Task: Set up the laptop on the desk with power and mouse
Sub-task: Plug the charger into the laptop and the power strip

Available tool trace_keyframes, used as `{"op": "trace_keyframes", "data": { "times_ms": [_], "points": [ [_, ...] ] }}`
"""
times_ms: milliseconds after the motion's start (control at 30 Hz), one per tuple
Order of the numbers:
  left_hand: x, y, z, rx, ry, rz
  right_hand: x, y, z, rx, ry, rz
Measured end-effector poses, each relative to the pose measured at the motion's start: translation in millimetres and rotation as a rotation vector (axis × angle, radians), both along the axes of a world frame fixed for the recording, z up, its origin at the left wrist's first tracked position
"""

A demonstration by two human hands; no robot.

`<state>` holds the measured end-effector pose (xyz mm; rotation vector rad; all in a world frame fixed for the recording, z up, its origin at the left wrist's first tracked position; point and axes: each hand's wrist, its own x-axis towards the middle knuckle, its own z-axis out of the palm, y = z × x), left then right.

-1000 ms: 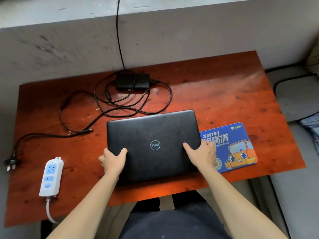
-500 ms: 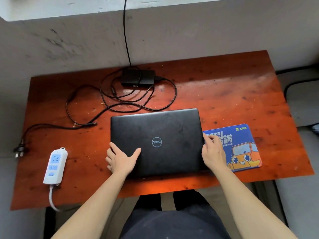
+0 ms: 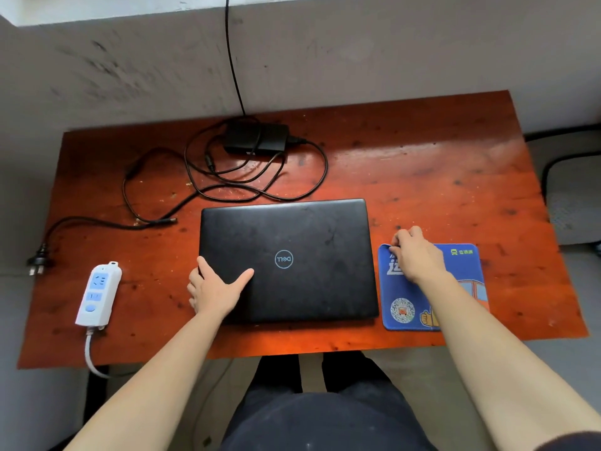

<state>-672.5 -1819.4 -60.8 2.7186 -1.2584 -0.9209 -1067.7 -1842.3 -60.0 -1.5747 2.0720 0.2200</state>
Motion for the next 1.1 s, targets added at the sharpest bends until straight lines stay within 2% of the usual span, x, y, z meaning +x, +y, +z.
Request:
{"op": "trace_keyframes", "data": {
  "times_ms": [100,200,267,333,433,600,667,800,967,1033,1100],
  "points": [
    [-2,1,3,0.011,-0.005,0.001,8,5,4,-0.078,0.016,-0.09],
    [1,-3,8,0.034,0.025,0.018,36,2,10,-0.182,-0.186,-0.185],
    [10,-7,11,0.053,0.071,0.058,62,-3,13,-0.113,-0.308,-0.243],
    [16,-9,14,0.095,0.1,0.071,85,-4,10,-0.016,-0.232,-0.218],
    [14,-5,15,0.189,0.043,-0.005,103,-2,9,0.011,-0.096,-0.219],
    [22,-7,16,0.18,0.054,-0.062,107,-6,14,-0.001,-0.077,-0.245],
    [33,-12,18,0.136,0.085,-0.067,124,-11,19,-0.103,-0.052,-0.176],
    [60,-25,25,-0.032,-0.049,-0.251,183,-30,28,-0.234,-0.112,-0.003],
    [107,-49,25,-0.117,-0.062,-0.319,261,-48,22,-0.24,-0.187,0.233],
    [124,-64,22,-0.131,-0.023,-0.279,283,-50,16,-0.219,-0.174,0.322],
    [137,-83,21,-0.13,0.115,-0.111,298,-46,7,-0.131,-0.102,0.39]
  ]
}}
